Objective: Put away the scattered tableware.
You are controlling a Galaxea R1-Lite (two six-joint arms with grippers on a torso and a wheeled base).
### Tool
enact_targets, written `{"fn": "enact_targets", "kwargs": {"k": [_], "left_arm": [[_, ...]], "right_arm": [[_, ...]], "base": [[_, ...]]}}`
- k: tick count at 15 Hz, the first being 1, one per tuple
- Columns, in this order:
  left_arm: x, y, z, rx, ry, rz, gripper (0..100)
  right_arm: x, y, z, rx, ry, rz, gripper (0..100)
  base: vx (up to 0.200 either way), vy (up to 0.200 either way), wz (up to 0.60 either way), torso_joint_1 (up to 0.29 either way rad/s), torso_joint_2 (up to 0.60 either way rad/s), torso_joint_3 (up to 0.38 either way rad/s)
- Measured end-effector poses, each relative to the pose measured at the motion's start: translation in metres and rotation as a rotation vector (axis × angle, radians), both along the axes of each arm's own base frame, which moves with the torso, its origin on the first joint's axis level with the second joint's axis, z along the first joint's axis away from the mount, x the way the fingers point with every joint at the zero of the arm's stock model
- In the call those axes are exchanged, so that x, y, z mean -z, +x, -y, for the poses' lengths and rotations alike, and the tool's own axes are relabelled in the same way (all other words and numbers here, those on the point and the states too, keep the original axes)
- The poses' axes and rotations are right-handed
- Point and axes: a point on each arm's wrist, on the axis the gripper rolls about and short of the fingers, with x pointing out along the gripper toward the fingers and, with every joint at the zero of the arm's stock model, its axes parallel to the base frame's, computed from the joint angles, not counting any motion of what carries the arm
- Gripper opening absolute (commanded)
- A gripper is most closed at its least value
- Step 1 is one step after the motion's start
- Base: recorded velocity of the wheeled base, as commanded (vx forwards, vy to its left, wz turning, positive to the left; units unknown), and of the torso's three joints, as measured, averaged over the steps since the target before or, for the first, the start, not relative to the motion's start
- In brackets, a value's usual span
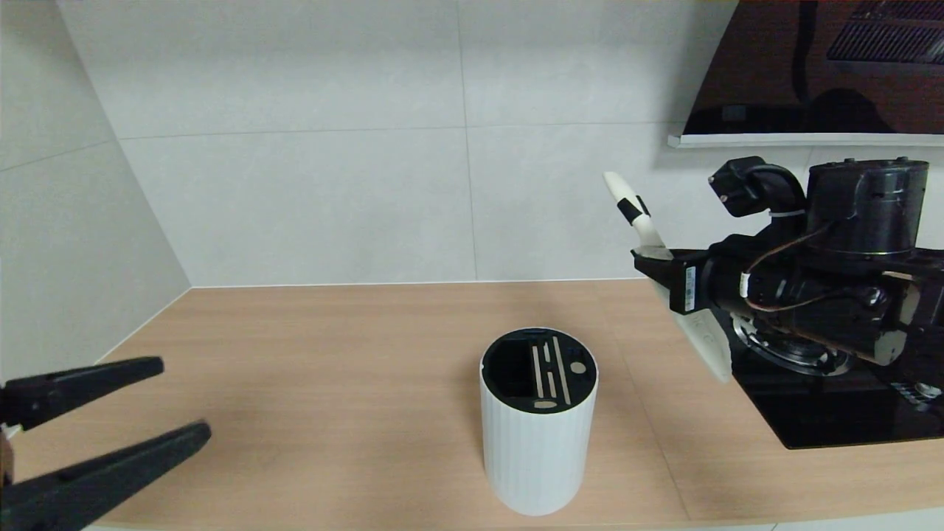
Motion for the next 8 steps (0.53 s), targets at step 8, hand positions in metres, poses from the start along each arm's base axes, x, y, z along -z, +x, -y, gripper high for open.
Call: {"fn": "enact_targets", "kwargs": {"k": [8], "left_arm": [[-0.006, 0.084, 0.061, 0.214, -0.383, -0.192, 100]], "right_arm": [[0.013, -0.032, -0.043, -0.122, 0.003, -0.045, 0]], "base": [[0.000, 0.000, 0.00, 0.000, 0.00, 0.000]]}}
